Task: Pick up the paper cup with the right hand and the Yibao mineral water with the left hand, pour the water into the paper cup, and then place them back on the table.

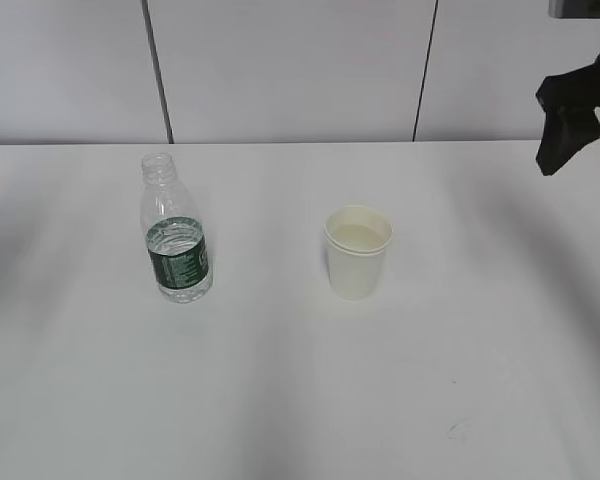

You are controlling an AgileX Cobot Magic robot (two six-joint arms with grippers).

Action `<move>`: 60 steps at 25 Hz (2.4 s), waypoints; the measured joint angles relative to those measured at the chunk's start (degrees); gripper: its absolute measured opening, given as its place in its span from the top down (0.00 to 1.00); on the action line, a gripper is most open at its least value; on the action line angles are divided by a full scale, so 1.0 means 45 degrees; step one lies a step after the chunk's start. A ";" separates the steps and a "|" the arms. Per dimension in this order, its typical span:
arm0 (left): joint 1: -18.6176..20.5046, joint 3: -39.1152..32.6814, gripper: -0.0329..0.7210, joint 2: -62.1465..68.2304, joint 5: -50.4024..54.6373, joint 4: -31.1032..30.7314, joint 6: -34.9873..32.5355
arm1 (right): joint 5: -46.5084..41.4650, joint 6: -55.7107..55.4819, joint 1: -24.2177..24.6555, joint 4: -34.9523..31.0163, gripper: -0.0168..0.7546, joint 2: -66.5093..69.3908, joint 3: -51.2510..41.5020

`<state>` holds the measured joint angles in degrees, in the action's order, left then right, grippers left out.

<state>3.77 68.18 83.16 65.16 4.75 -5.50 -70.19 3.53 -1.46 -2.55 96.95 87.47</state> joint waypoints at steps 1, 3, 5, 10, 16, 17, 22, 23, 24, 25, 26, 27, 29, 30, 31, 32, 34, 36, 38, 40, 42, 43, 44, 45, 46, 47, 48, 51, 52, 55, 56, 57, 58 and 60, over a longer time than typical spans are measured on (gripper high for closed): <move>0.0000 -0.0278 0.26 -0.0346 0.0018 0.0058 -0.0027 | 0.0000 0.0000 0.0000 0.0000 0.21 -0.0279 -0.0122; 0.0000 -0.0981 0.27 -0.1221 0.0036 0.0132 -0.0041 | -0.0033 0.0000 0.0000 -0.0017 0.21 -0.0930 -0.0314; 0.0000 -0.1581 0.28 -0.2067 0.0096 0.0197 -0.0050 | -0.0033 0.0000 0.0000 -0.0017 0.21 -0.1640 -0.0590; 0.0000 -0.2855 0.29 -0.4646 0.0235 0.0252 -0.0050 | -0.0054 0.0000 0.0000 -0.0028 0.21 -0.4194 -0.2277; 0.0000 -0.3667 0.29 -0.7650 0.0400 0.0285 -0.0050 | -0.0230 0.0000 0.0000 0.0279 0.21 -0.7373 -0.4562; 0.0000 -0.3782 0.29 -0.8160 0.0422 0.0285 -0.0050 | -0.0259 0.0000 0.0000 0.0439 0.21 -0.7845 -0.4904; 0.0000 -0.4286 0.29 -1.0373 0.0785 0.0416 -0.0050 | -0.0315 0.0000 0.0000 0.0943 0.21 -0.9753 -0.6638; 0.0000 -0.4432 0.29 -1.0804 0.0800 0.0477 -0.0050 | -0.0315 0.0000 0.0000 0.0943 0.21 -1.0125 -0.6970; 0.0000 -0.4596 0.29 -1.1219 0.0800 0.0544 -0.0050 | -0.0315 0.0000 0.0000 0.0969 0.21 -1.0480 -0.7376; 0.0000 -0.4805 0.29 -1.1623 0.0800 0.0585 -0.0050 | -0.0315 0.0000 0.0000 0.0969 0.21 -1.0760 -0.7786; 0.0000 -0.4997 0.29 -1.1939 0.0812 0.0611 -0.0050 | -0.0315 0.0000 0.0000 0.0969 0.21 -1.1071 -0.8125; 0.0000 -0.5250 0.29 -1.2288 0.0817 0.0625 -0.0050 | -0.0315 0.0000 0.0000 0.0996 0.21 -1.1343 -0.8524; 0.0000 -0.5717 0.29 -1.2848 0.0834 0.0625 -0.0050 | -0.0289 0.0000 0.0000 0.1015 0.21 -1.1779 -0.9263; 0.0000 -0.5965 0.29 -1.3121 0.0808 0.0625 -0.0050 | -0.0201 0.0000 0.0000 0.1015 0.21 -1.1951 -0.9548; 0.0000 -0.6240 0.29 -1.3378 0.0715 0.0625 -0.0050 | -0.0026 0.0000 0.0000 0.1015 0.21 -1.2072 -0.9876; 0.0000 -0.6539 0.29 -1.3613 0.0562 0.0625 -0.0050 | 0.0110 -0.0022 0.0000 0.1015 0.21 -1.2199 -1.0186; 0.0000 -0.7088 0.29 -1.3941 0.0302 0.0625 -0.0050 | 0.0446 -0.0074 0.0000 0.1015 0.21 -1.2447 -1.0692; 0.0000 -0.7642 0.29 -1.4119 0.0096 0.0625 -0.0050 | 0.0699 -0.0098 0.0000 0.1015 0.21 -1.2696 -1.1197; 0.0000 -0.8216 0.29 -1.4232 -0.0038 0.0625 -0.0050 | 0.0960 -0.0098 0.0000 0.1015 0.21 -1.2974 -1.1583; 0.0000 -0.8530 0.29 -1.4383 -0.0230 0.0625 -0.0050 | 0.1262 -0.0098 0.0000 0.1015 0.21 -1.3347 -1.1987; 0.0000 -0.8616 0.29 -1.4605 -0.0373 0.0625 -0.0054 | 0.1557 -0.0098 0.0000 0.1015 0.21 -1.3739 -1.2404; 0.0000 -0.8616 0.29 -1.4753 -0.0390 0.0625 -0.0054 | 0.1749 -0.0098 0.0000 0.1015 0.21 -1.3972 -1.2633; 0.0000 -0.8616 0.29 -1.4906 -0.0406 0.0625 -0.0054 | 0.1855 -0.0098 0.0000 0.1015 0.21 -1.4204 -1.2770; 0.0000 -0.8616 0.29 -1.5103 -0.0406 0.0625 -0.0054 | 0.1927 -0.0098 0.0000 0.1015 0.21 -1.4389 -1.2833; 0.0000 -0.8616 0.30 -1.5313 -0.0406 0.0625 -0.0054 | 0.2019 -0.0137 0.0000 0.1015 0.21 -1.4608 -1.2877; 0.0000 -0.8616 0.30 -1.5521 -0.0406 0.0625 -0.0054 | 0.2146 -0.0165 0.0000 0.1015 0.21 -1.4821 -1.2861; 0.0000 -0.8616 0.30 -1.5815 -0.0406 0.0625 -0.0054 | 0.2284 -0.0198 0.0000 0.1015 0.21 -1.5020 -1.2861; 0.0000 -0.8616 0.30 -1.6809 -0.0406 0.0625 -0.0054 | 0.2767 -0.0209 0.0000 0.1015 0.21 -1.5568 -1.2947; 0.0000 -0.8616 0.30 -1.7219 -0.0406 0.0625 -0.0054 | 0.3057 -0.0234 0.0000 0.0992 0.22 -1.5741 -1.3051; 0.0000 -0.8616 0.31 -1.8383 -0.0375 0.0625 -0.0054 | 0.3779 -0.0249 0.0000 0.0936 0.22 -1.6368 -1.3387; 0.0000 -0.8603 0.31 -1.8589 -0.0342 0.0625 -0.0054 | 0.3896 -0.0266 0.0000 0.0936 0.22 -1.6530 -1.3445; 0.0000 -0.8603 0.31 -1.8651 -0.0342 0.0625 -0.0054 | 0.4014 -0.0266 0.0000 0.0904 0.22 -1.6700 -1.3492; 0.0000 -0.8603 0.31 -1.8651 -0.0329 0.0615 -0.0054 | 0.4063 -0.0279 0.0000 0.0904 0.22 -1.6849 -1.3498; 0.0000 -0.8603 0.31 -1.8665 -0.0329 0.0615 -0.0054 | 0.4065 -0.0279 0.0000 0.0904 0.22 -1.7112 -1.3529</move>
<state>3.77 29.46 -0.83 63.68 7.52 -5.74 -51.89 2.27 -1.46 1.52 19.95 26.59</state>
